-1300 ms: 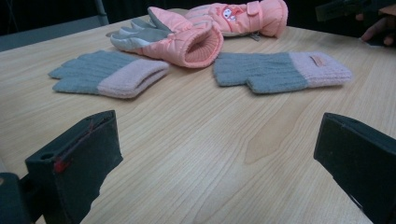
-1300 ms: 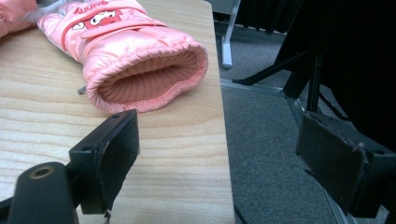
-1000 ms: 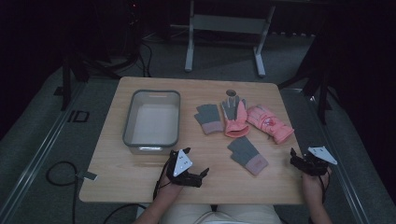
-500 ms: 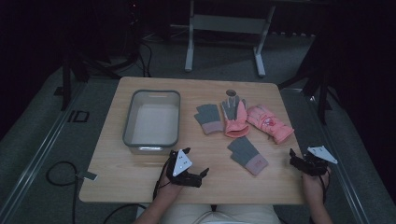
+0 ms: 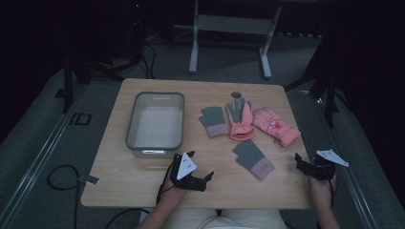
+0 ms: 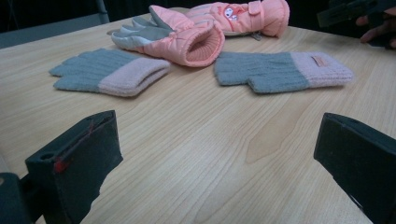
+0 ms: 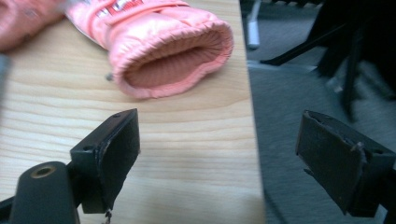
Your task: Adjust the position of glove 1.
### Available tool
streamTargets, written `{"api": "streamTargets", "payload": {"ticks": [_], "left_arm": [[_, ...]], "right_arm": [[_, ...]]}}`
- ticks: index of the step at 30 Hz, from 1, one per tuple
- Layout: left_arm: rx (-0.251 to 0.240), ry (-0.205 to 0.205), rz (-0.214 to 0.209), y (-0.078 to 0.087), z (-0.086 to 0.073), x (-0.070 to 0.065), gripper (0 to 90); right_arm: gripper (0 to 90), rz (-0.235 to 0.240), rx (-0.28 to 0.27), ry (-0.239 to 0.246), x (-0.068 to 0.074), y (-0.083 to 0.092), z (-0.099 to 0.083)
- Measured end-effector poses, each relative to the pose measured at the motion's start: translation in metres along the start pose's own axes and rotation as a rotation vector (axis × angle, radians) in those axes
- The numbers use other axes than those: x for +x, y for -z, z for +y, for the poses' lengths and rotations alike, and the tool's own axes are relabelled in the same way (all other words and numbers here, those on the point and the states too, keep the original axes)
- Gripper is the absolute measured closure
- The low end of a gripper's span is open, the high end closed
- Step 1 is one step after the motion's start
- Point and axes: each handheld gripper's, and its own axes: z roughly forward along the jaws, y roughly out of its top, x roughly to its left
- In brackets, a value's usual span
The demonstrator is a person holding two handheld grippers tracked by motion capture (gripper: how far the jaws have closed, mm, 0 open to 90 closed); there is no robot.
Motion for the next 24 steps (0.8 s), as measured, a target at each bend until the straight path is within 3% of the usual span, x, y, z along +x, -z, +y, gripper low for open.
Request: {"api": "streamTargets", "payload": {"ticks": [1,4,10,24], "left_arm": [[-0.001,0.002,-0.002,0.000,0.000,0.000,0.0],[-0.001,-0.001,0.002,0.000,0.000,0.000,0.0],[-0.001,-0.014,0.007,0.000,0.000,-0.001,0.0],[-0.002,-0.019,0.008,0.000,0.000,-0.002,0.0]], "right_arm": [[13.5,0.010,0.000,-0.015,0.000,0.001,0.000],[13.5,-0.017,0.010,0.029,0.004,0.000,0.002],[13.3,0.004,0.053,0.041,0.005,-0.001,0.003],[13.0,0.036,0.024,0.054,0.014,0.004,0.035]]}}
